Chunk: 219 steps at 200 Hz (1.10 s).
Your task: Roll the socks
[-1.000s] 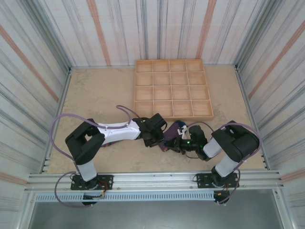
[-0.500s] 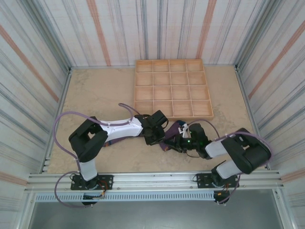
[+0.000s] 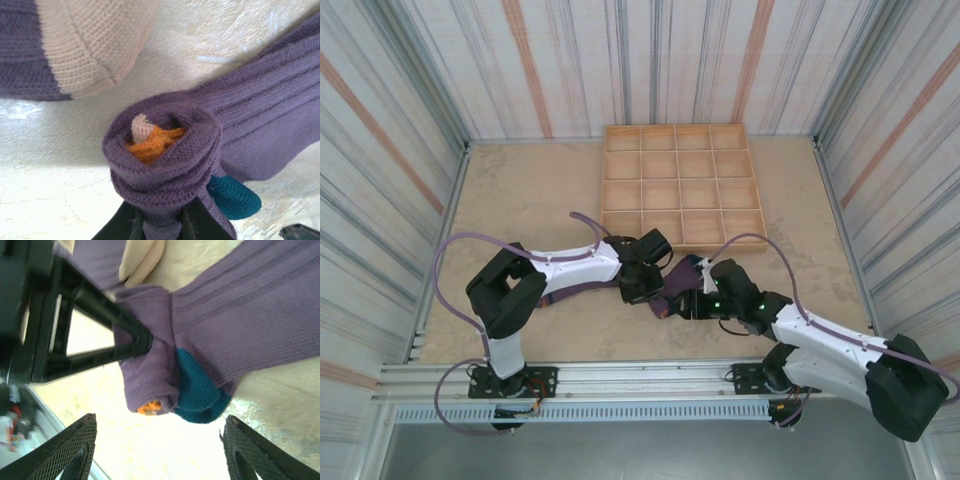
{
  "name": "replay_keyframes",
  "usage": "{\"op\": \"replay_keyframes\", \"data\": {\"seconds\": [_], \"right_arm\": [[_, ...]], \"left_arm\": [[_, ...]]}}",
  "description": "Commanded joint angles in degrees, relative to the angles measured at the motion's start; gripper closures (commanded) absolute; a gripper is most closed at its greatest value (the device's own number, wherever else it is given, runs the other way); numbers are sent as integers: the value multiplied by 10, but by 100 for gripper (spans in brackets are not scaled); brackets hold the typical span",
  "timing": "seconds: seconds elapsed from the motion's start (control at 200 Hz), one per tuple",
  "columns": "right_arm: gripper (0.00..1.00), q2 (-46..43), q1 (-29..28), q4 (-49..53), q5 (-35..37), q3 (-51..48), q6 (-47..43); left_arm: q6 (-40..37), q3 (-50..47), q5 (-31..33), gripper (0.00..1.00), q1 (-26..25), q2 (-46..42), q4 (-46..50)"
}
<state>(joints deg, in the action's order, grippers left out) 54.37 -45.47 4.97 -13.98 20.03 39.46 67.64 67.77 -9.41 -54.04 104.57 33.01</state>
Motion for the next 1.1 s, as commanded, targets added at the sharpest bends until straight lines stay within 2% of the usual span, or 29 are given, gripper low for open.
{"op": "replay_keyframes", "data": {"seconds": [0.0, 0.155, 0.311, 0.516, 0.817, 1.017, 1.092], "right_arm": [[33, -5, -81, 55, 159, 17, -80], [35, 21, -183, 31, 298, 24, -127], [38, 86, -294, -3, 446, 41, -197], [39, 209, -371, -35, 554, 93, -282], [42, 331, -388, -39, 640, 147, -285], [43, 364, -388, -12, 648, 156, -243], [47, 376, -388, 0, 652, 161, -224]], "left_arm": [[-9, -9, 21, 100, 3, 2, 71], [-10, -15, 11, 100, 7, 1, 62], [-12, -13, 3, 100, 8, 3, 60], [-13, -16, -3, 100, 8, 5, 58], [-13, -17, -10, 100, 11, 4, 56], [-15, -22, -14, 100, 13, 3, 53], [-15, -22, -15, 100, 13, 4, 52]]}}
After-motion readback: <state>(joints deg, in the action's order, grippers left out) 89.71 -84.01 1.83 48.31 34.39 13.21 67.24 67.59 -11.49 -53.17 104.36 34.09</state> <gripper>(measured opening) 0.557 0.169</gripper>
